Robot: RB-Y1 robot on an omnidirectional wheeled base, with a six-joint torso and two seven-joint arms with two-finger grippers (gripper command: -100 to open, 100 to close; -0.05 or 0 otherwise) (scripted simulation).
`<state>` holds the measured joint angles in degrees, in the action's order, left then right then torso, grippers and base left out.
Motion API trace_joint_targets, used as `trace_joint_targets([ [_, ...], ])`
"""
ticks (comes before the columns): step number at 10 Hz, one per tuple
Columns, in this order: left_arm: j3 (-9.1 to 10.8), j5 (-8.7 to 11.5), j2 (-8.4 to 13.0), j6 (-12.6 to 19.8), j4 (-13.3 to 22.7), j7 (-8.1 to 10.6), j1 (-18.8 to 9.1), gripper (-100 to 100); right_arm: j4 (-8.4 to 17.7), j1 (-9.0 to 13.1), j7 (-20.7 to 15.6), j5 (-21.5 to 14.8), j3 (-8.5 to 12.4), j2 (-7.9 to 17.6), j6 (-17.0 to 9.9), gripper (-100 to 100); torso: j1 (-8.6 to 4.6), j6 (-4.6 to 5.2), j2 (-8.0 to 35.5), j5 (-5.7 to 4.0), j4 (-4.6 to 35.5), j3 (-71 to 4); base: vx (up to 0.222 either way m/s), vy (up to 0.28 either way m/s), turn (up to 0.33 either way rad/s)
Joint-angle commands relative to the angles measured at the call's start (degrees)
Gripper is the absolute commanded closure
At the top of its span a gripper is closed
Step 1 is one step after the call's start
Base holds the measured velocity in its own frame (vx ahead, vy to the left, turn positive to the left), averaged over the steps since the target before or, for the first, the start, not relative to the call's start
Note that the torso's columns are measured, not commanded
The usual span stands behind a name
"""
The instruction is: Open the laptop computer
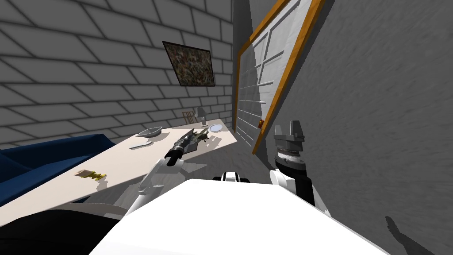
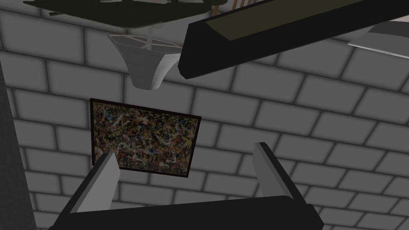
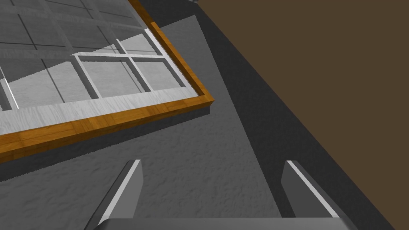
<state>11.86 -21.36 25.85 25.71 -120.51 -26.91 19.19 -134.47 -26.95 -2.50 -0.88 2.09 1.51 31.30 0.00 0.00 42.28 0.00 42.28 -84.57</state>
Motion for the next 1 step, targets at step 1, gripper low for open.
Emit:
trace_joint_targets([
  [1, 0.0, 0.0, 0.0, 0.0, 0.0, 0.0, 0.0, 0, 0.0, 0.0, 0.0, 0.0, 0.0, 0.0, 0.0, 0, 0.0, 0.0, 0.0, 0.0, 0.0, 0.0, 0.0, 0.0, 0.0],
])
